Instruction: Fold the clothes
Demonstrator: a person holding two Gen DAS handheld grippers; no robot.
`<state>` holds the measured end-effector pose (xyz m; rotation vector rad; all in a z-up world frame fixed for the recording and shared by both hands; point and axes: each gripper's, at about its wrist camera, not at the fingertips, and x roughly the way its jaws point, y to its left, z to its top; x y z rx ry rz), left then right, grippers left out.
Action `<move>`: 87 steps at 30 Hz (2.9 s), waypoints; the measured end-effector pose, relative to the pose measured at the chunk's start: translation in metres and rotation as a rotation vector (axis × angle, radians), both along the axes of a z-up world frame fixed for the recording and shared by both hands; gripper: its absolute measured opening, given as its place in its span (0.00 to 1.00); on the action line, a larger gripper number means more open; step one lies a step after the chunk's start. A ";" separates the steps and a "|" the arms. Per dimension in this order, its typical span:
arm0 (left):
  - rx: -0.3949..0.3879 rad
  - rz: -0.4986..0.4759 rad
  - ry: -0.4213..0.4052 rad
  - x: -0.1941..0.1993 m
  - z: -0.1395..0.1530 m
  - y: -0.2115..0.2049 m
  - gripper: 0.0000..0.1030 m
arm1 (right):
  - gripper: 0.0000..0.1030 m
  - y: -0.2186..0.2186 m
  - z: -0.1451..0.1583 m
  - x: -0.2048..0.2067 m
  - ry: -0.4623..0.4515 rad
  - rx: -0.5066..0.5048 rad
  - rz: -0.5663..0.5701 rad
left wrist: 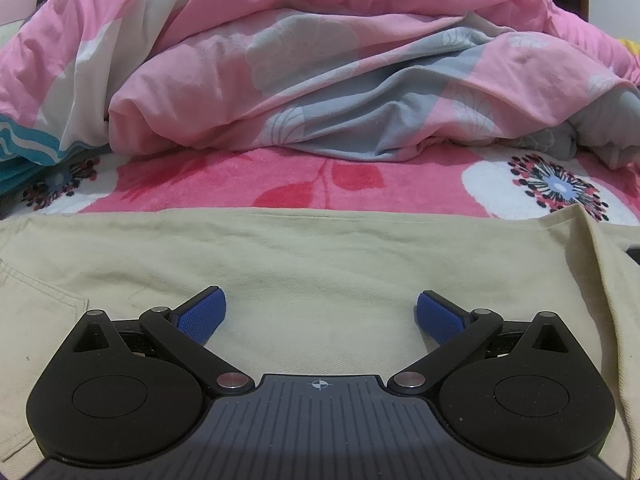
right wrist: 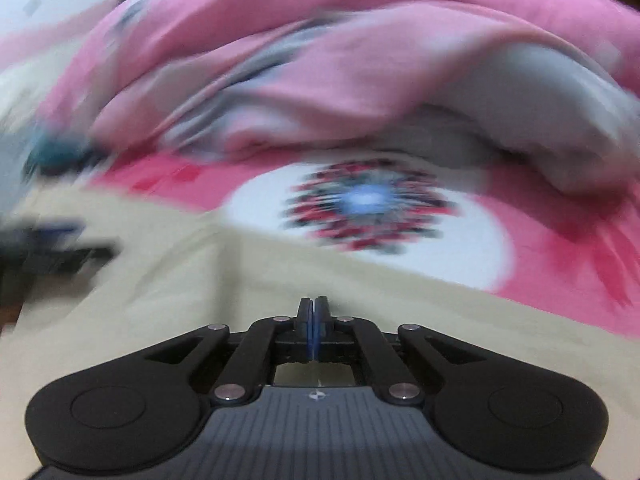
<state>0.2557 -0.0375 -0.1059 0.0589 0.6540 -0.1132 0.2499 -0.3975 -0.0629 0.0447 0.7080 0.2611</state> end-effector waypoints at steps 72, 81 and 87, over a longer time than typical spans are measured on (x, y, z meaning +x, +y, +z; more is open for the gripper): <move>-0.021 0.002 -0.003 0.000 0.001 0.003 1.00 | 0.18 -0.035 0.128 -0.150 -0.215 -0.233 -0.296; -0.009 0.003 -0.002 0.000 0.001 0.001 1.00 | 0.18 -0.100 0.066 -0.088 -0.117 -0.305 -0.414; -0.006 0.002 -0.001 0.000 0.001 0.001 1.00 | 0.17 -0.103 0.034 -0.064 -0.075 -0.373 -0.405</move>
